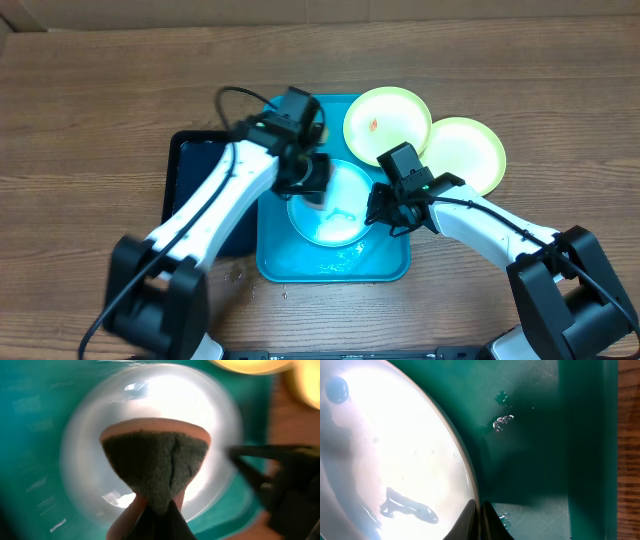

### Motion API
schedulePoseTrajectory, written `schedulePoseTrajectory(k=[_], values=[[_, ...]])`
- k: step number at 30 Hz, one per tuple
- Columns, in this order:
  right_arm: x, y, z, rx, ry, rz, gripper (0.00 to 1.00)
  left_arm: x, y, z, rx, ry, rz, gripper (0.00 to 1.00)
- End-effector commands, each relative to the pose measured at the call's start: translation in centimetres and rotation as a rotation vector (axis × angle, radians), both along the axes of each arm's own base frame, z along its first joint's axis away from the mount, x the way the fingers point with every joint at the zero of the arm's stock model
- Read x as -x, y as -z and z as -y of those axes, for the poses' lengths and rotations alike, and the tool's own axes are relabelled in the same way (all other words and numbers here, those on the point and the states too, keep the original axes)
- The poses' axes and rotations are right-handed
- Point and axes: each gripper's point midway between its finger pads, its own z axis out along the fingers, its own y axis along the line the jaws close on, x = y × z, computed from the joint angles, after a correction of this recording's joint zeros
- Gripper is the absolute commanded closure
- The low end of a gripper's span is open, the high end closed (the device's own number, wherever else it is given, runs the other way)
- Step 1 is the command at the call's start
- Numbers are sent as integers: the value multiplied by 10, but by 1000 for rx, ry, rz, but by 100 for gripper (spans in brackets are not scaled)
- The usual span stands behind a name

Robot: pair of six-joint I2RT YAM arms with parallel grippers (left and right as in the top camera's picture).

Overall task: Clean dirty plates on tray and stack at the side
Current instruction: 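Carry the sponge left with the left gripper and drop it on the black tray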

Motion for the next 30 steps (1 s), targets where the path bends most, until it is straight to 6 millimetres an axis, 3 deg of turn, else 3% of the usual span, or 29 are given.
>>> schedulePoseTrajectory(k=[1, 7, 10, 18, 27, 28, 30], values=[[4, 6, 2, 10, -5, -12, 96, -11, -9, -90, -327, -264, 61, 96], [4, 6, 2, 10, -5, -12, 96, 2, -2, -159, -387, -434, -51, 96], [4, 6, 2, 10, -5, -12, 96, 1, 4, -182, -347, -503, -76, 96], [4, 6, 2, 9, -5, -12, 96, 4, 37, -200, -255, -410, -80, 96], [4, 6, 2, 10, -4, -12, 96, 16, 72, -202, -261, -379, -80, 96], [4, 6, 2, 10, -4, -12, 96, 16, 73, -202, -261, -380, -80, 94], [4, 6, 2, 10, -4, -12, 96, 16, 73, -202, -260, -380, -79, 80]])
